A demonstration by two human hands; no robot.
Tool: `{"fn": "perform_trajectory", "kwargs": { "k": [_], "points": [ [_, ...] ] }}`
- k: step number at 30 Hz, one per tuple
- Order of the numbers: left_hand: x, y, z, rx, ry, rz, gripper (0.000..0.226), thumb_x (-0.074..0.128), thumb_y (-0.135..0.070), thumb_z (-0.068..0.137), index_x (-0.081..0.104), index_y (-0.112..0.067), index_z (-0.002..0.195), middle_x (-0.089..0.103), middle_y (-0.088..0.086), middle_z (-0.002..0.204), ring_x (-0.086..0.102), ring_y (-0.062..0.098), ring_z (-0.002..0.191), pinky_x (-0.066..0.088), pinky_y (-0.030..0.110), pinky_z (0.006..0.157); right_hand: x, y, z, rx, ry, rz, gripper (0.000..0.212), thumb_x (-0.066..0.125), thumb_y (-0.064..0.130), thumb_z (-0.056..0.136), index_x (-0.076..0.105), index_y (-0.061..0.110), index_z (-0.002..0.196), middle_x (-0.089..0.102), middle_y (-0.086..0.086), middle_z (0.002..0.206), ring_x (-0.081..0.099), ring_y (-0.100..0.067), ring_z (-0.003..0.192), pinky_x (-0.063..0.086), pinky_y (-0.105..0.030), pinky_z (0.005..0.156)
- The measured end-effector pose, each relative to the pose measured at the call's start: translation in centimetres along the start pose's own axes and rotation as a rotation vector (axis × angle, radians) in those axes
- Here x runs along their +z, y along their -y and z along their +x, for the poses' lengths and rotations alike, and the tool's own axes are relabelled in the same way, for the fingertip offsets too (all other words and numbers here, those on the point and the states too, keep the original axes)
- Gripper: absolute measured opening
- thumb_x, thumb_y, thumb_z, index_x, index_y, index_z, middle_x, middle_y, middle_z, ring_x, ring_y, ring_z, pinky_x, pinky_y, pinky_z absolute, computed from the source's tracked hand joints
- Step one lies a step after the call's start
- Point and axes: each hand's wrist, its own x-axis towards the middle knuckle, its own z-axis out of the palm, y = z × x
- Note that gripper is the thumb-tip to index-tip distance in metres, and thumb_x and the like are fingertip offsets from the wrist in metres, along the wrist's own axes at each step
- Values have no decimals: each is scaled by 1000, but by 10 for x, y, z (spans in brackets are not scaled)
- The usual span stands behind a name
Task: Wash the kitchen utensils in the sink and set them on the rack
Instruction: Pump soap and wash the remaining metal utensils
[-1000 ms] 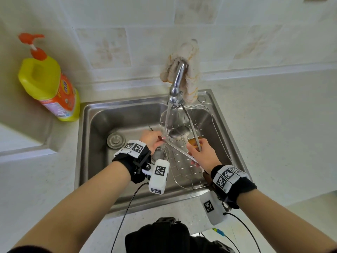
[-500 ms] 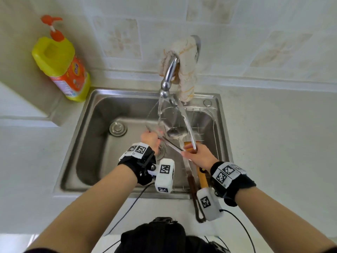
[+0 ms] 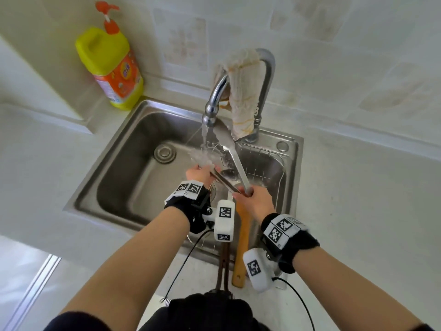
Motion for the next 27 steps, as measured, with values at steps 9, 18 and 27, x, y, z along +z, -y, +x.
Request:
{"fn": "perform_trajectory", "kwargs": {
  "k": [9, 18, 27],
  "points": [
    [22, -6, 1, -42, 12, -24, 21, 53, 1, 87, 62, 3, 68, 67, 13, 58, 69, 25, 63, 59, 33, 67, -6, 6, -2, -21, -28, 10, 20, 66, 23, 85, 65, 10, 101, 61, 0, 91, 55, -12, 81, 42, -17, 67],
    [16, -22, 20, -48, 64, 62, 34, 33, -7, 98, 48, -12, 68, 60, -4, 43, 57, 13, 63, 47, 19, 57, -7, 6, -2, -28, -24, -16, 23, 67, 24, 85, 66, 11, 104, 59, 2, 89, 54, -9, 81, 40, -14, 64],
    [24, -25, 18, -101, 34, -75, 31, 28, -5, 100, 51, 9, 115, 72, 16, 80, 64, 16, 50, 53, 20, 45, -13, 6, -2, -53, -24, -5, 22, 67, 23, 85, 66, 12, 104, 61, 2, 88, 54, -7, 75, 39, -11, 60]
  ]
}}
